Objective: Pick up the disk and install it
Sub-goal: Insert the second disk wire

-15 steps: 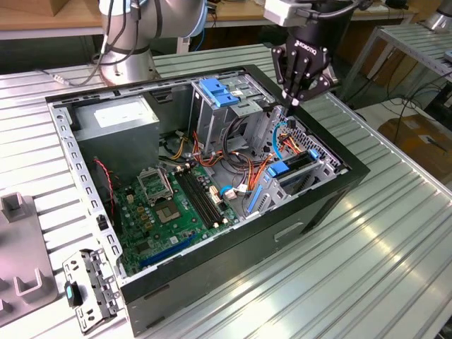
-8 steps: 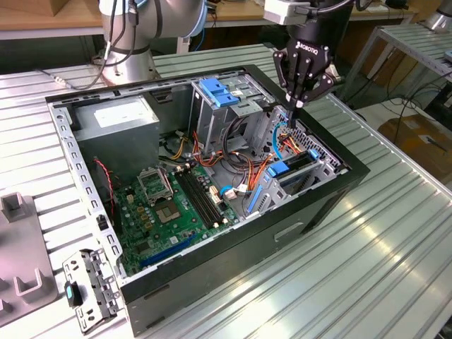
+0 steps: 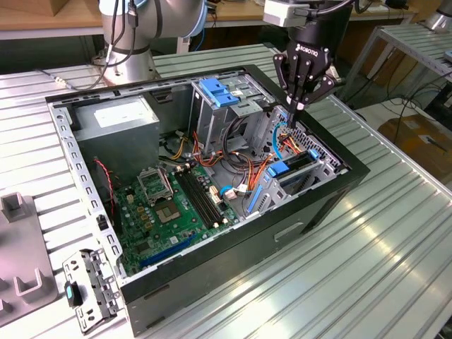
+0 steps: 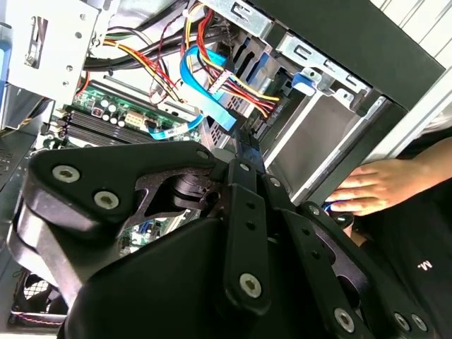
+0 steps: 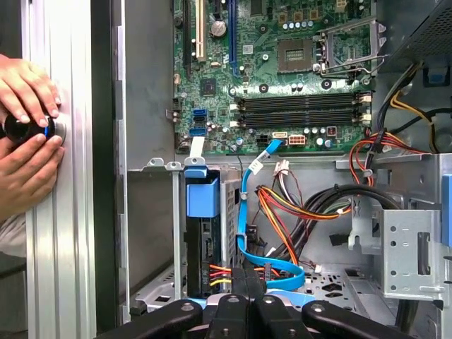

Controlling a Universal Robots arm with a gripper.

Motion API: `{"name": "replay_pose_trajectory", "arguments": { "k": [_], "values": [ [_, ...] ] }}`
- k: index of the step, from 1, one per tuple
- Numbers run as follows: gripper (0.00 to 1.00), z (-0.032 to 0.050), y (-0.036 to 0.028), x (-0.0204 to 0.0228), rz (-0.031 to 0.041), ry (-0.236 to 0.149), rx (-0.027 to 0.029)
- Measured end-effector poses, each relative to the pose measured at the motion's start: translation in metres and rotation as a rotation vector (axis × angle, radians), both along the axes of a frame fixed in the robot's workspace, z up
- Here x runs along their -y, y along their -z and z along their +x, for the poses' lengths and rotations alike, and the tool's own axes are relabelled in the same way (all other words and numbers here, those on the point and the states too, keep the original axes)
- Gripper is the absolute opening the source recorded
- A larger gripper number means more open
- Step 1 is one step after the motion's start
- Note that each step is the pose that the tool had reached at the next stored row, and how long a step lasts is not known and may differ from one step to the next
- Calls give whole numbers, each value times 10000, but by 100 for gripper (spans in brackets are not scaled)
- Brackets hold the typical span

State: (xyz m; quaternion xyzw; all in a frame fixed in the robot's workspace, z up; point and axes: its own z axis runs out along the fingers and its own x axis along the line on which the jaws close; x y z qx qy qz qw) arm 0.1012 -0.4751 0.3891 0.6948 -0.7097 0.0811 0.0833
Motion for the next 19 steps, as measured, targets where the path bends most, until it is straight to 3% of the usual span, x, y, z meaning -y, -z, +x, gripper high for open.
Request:
{"name": "replay_pose_trajectory", "arguments": {
  "k": [11,12,14,19],
  "values": [
    [11,0,0,21,-4,0,0],
    [11,0,0,21,-5,0,0],
    [24,0,0,21,-6,0,0],
    [24,0,0,21,-7,0,0]
  ]
}}
